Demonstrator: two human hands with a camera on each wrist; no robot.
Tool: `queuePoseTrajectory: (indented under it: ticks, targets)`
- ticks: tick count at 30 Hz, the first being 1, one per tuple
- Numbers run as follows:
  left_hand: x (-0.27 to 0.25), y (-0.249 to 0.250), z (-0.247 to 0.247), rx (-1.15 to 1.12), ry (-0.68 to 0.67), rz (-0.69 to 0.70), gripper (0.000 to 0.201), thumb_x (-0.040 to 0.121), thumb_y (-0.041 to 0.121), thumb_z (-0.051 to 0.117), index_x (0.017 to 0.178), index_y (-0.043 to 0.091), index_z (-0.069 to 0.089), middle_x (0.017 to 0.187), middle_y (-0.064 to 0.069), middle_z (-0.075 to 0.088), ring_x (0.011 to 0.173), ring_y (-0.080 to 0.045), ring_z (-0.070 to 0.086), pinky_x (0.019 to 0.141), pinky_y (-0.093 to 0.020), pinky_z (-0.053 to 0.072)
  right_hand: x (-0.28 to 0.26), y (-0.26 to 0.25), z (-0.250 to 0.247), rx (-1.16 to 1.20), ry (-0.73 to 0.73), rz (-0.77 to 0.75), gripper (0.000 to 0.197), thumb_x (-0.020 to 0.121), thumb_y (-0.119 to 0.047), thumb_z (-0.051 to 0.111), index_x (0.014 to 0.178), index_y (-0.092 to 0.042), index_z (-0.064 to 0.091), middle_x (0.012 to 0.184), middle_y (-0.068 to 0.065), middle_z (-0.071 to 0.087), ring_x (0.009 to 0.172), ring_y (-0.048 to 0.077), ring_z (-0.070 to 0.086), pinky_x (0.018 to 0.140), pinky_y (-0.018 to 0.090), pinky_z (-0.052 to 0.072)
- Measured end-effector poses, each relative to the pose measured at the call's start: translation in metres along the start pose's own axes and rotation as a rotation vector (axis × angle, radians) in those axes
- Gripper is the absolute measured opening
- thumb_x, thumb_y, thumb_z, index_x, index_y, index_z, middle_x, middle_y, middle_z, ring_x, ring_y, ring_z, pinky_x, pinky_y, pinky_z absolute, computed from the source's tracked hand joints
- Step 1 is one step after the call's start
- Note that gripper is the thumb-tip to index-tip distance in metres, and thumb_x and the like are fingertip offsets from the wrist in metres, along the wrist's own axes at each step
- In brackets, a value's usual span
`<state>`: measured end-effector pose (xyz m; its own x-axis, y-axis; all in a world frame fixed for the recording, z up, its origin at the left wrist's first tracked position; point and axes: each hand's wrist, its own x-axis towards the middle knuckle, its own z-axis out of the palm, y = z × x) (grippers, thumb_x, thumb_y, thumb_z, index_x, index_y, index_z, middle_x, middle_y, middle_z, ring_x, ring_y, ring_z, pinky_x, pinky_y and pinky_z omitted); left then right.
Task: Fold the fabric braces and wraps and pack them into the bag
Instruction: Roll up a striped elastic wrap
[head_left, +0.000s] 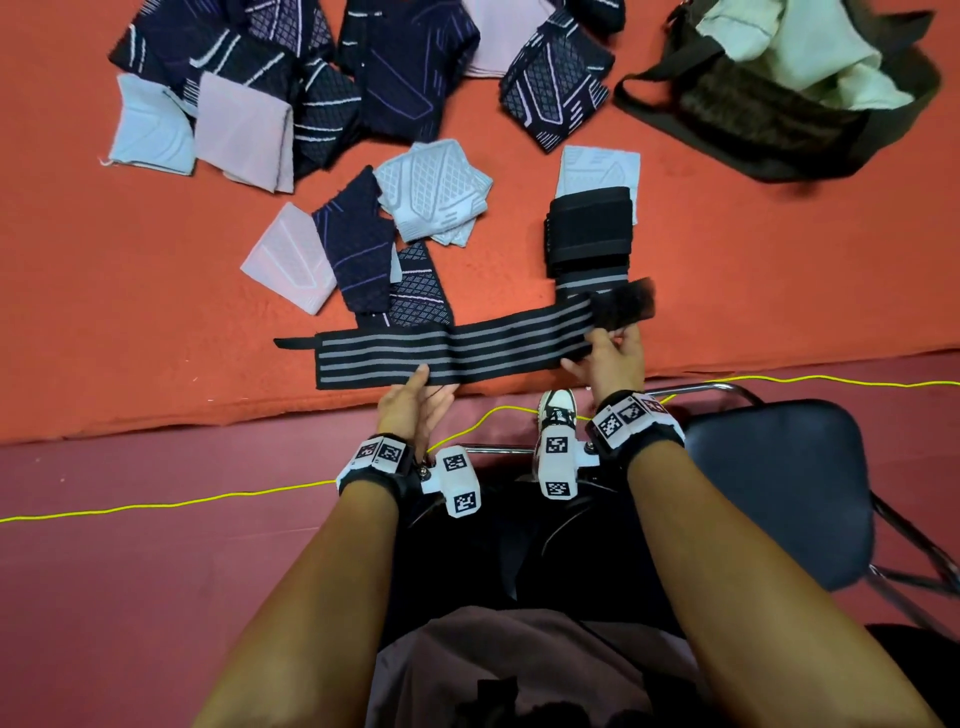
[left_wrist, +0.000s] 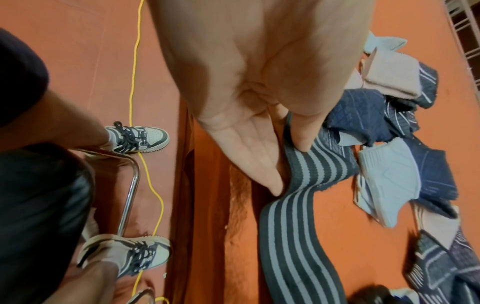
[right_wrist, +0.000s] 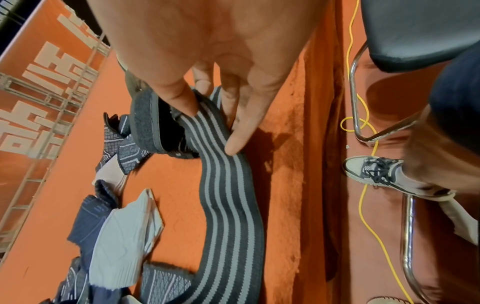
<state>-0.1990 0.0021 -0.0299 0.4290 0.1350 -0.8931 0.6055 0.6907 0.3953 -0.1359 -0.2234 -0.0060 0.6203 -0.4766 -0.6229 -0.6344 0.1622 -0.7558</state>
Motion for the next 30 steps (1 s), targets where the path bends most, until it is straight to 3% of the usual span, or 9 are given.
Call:
queuePoseTrajectory:
  ticks: [4, 8, 13, 16, 18, 20, 24, 27, 30]
  targets:
    - [-0.004, -0.007, 0.016, 0.112, -0.023, -0.036, 0.024, 0.099, 0.02, 0.061, 0.113, 0.001, 0.059, 0.115, -0.023, 0.069, 0.082, -0.02, 0.075, 0.073, -0.026, 0.062, 0.011, -0.013, -0.026, -0.005, 0.1, -0.075, 0.029, 0.092, -0.004, 0.052, 0.074, -0.02, 0.036, 0.087, 0.011, 0.048, 0.08, 0.026, 0.052, 0.046, 0.021, 0.053]
    - [-0.007, -0.013, 0.032, 0.27, -0.087, -0.134, 0.038, 0.105, 0.027, 0.048, 0.129, -0.002, 0.052, 0.116, -0.022, 0.069, 0.082, -0.021, 0.075, 0.067, -0.026, 0.062, 0.02, -0.023, -0.039, -0.014, 0.084, -0.051, 0.029, 0.09, -0.006, 0.055, 0.073, -0.021, 0.036, 0.086, 0.013, 0.048, 0.069, 0.021, 0.048, 0.045, 0.023, 0.05]
    - [-0.015, -0.011, 0.03, 0.443, -0.233, -0.264, 0.051, 0.105, 0.043, 0.039, 0.105, 0.003, 0.069, 0.098, -0.012, 0.077, 0.085, -0.018, 0.076, 0.074, -0.024, 0.059, 0.009, -0.023, -0.015, -0.166, -0.064, -0.096, 0.031, 0.088, -0.007, 0.06, 0.071, -0.022, 0.04, 0.075, 0.004, 0.048, 0.062, 0.012, 0.046, 0.051, 0.023, 0.051]
    - [-0.016, -0.007, 0.023, 0.417, -0.213, -0.196, 0.044, 0.105, 0.037, 0.042, 0.114, 0.002, 0.066, 0.106, -0.011, 0.075, 0.084, -0.014, 0.075, 0.072, -0.022, 0.059, 0.0, -0.017, 0.004, -0.275, -0.196, -0.122, 0.029, 0.086, -0.007, 0.063, 0.072, -0.021, 0.043, 0.076, 0.004, 0.051, 0.068, 0.013, 0.052, 0.058, 0.027, 0.052]
    - [-0.013, -0.004, 0.016, 0.323, -0.169, -0.105, 0.039, 0.105, 0.03, 0.044, 0.13, 0.004, 0.058, 0.127, -0.014, 0.066, 0.095, -0.017, 0.072, 0.077, -0.022, 0.058, -0.006, -0.011, 0.017, -0.341, -0.302, -0.125, 0.029, 0.086, -0.007, 0.064, 0.072, -0.021, 0.044, 0.075, 0.003, 0.052, 0.07, 0.015, 0.053, 0.057, 0.027, 0.051]
    - [-0.012, 0.001, 0.01, 0.249, -0.14, -0.058, 0.039, 0.105, 0.028, 0.045, 0.138, 0.008, 0.051, 0.137, -0.014, 0.061, 0.112, -0.023, 0.066, 0.085, -0.024, 0.056, -0.012, -0.005, 0.029, -0.399, -0.385, -0.127, 0.029, 0.085, -0.006, 0.064, 0.071, -0.021, 0.044, 0.07, 0.001, 0.049, 0.068, 0.014, 0.05, 0.058, 0.027, 0.049]
    - [-0.02, 0.014, 0.004, 0.229, -0.188, -0.004, 0.046, 0.098, 0.038, 0.056, 0.139, 0.017, 0.053, 0.132, -0.005, 0.065, 0.122, -0.021, 0.063, 0.093, -0.029, 0.053, -0.028, 0.012, 0.052, -0.567, -0.514, -0.164, 0.017, 0.072, -0.023, 0.067, 0.071, -0.027, 0.051, 0.071, -0.007, 0.055, 0.072, 0.015, 0.054, 0.076, 0.039, 0.052]
    - [-0.026, 0.023, -0.002, 0.222, -0.272, 0.036, 0.06, 0.084, 0.043, 0.065, 0.139, 0.024, 0.052, 0.131, 0.0, 0.066, 0.119, -0.017, 0.064, 0.099, -0.032, 0.05, -0.047, 0.023, 0.07, -0.628, -0.585, -0.214, 0.017, 0.07, -0.025, 0.069, 0.071, -0.029, 0.052, 0.07, -0.009, 0.06, 0.067, 0.014, 0.055, 0.071, 0.03, 0.047]
    - [-0.024, 0.03, -0.011, 0.253, -0.336, 0.041, 0.059, 0.088, 0.034, 0.07, 0.143, 0.025, 0.05, 0.135, -0.002, 0.064, 0.122, -0.018, 0.062, 0.104, -0.035, 0.047, -0.059, 0.031, 0.086, -0.712, -0.667, -0.335, 0.02, 0.073, -0.025, 0.073, 0.077, -0.022, 0.054, 0.081, 0.0, 0.064, 0.071, 0.019, 0.058, 0.072, 0.032, 0.046]
